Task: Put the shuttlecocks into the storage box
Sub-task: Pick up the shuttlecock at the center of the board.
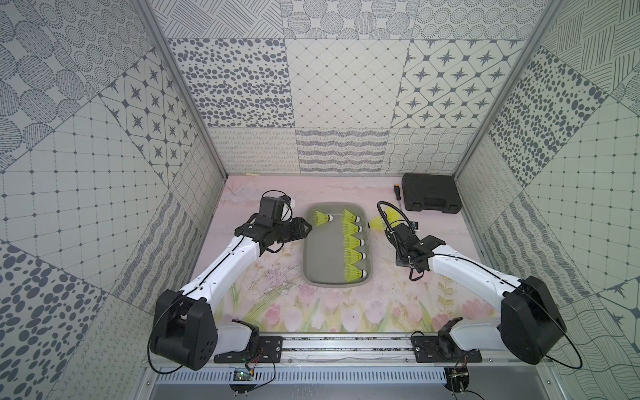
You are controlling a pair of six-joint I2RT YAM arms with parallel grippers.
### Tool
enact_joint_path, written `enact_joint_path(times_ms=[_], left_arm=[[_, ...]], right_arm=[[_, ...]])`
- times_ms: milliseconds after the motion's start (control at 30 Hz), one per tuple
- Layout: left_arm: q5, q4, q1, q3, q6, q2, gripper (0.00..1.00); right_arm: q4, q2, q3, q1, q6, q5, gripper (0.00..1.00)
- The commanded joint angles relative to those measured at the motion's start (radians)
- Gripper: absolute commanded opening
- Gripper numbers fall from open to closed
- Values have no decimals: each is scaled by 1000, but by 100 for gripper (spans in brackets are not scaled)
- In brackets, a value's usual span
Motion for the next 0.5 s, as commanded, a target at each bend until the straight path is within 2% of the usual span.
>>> enact_joint_path(times_ms=[0, 233, 467], left_arm=[[34, 41, 10, -11, -1, -19, 48], [33, 39, 9, -15, -5, -23, 48], [24, 30, 9, -15, -4, -29, 48]], right_arm=[[-25, -6, -14, 10, 49, 12, 15], [104, 58, 28, 10, -41, -67, 23], [158, 190, 150, -17, -95, -97, 29]])
